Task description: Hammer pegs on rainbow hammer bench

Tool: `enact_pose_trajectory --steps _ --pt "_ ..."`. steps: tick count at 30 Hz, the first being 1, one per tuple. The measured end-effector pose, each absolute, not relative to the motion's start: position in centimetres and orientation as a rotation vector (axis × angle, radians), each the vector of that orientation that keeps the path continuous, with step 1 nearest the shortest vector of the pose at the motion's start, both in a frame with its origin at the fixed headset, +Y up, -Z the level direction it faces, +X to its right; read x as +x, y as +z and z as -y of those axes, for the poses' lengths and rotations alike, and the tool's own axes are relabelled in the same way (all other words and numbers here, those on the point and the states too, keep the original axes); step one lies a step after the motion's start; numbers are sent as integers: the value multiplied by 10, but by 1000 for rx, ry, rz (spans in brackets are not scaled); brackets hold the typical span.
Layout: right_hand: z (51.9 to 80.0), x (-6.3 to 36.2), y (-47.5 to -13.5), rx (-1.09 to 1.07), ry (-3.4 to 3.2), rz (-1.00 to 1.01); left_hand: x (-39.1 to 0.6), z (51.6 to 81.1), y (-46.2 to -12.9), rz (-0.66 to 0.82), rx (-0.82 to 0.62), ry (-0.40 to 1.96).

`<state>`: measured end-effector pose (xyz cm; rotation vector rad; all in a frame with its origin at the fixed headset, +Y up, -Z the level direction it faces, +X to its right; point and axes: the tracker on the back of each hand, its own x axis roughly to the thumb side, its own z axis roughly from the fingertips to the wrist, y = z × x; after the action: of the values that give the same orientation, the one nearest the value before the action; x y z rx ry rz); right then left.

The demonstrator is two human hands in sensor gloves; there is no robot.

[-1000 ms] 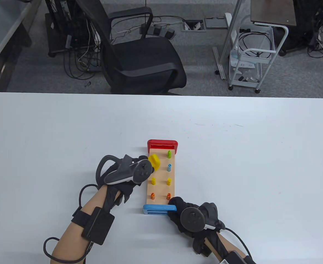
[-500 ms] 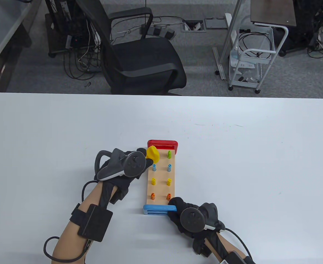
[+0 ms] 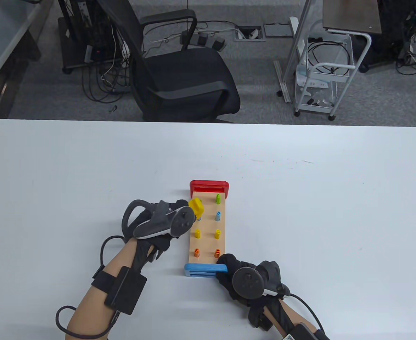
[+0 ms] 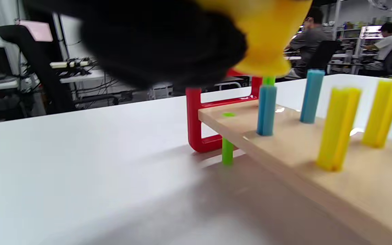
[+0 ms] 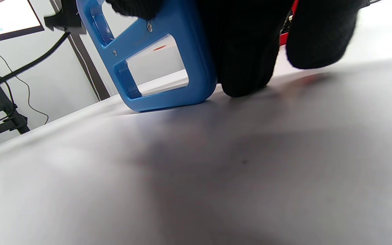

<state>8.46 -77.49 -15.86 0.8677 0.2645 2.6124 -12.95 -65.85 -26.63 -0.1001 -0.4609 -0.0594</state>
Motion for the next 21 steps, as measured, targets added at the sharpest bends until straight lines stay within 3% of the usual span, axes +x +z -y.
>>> enact_pose_trajectory --steps 4,6,7,8,9,10,13,15,16,17,18,19,20,21 --pt "775 85 -159 867 2612 -265 -137 648 -264 463 -19 102" --pt "775 85 -159 868 2612 -265 -127 673 -268 484 -116 -9" --pt "775 85 -159 866 2612 -269 -125 677 -267 443 -210 -201" --pt "775 85 -159 867 2612 -268 -129 672 -266 493 -103 -88" --pt "774 85 -158 866 2613 -267 -125 667 -270 487 -95 -22" --pt "775 85 -159 865 2613 -264 -128 655 -269 470 -189 -42" --pt "775 85 -159 865 2614 -265 -141 645 -267 454 -20 171" --pt "775 85 -159 867 2612 -264 -133 667 -269 462 -129 95" --pt "775 85 -159 868 2610 -267 -123 682 -272 445 -264 -178" --pt "774 85 -159 867 2610 -270 -131 675 -261 432 -179 -221" --pt "774 85 -159 868 2611 -269 -128 669 -265 493 -42 -69" --pt "774 85 -159 867 2611 -266 -127 659 -267 452 -179 -118" --pt "774 85 -159 867 2611 -265 -129 654 -267 443 -194 -87" --pt "774 85 -159 866 2611 -266 -135 647 -266 442 -106 -12"
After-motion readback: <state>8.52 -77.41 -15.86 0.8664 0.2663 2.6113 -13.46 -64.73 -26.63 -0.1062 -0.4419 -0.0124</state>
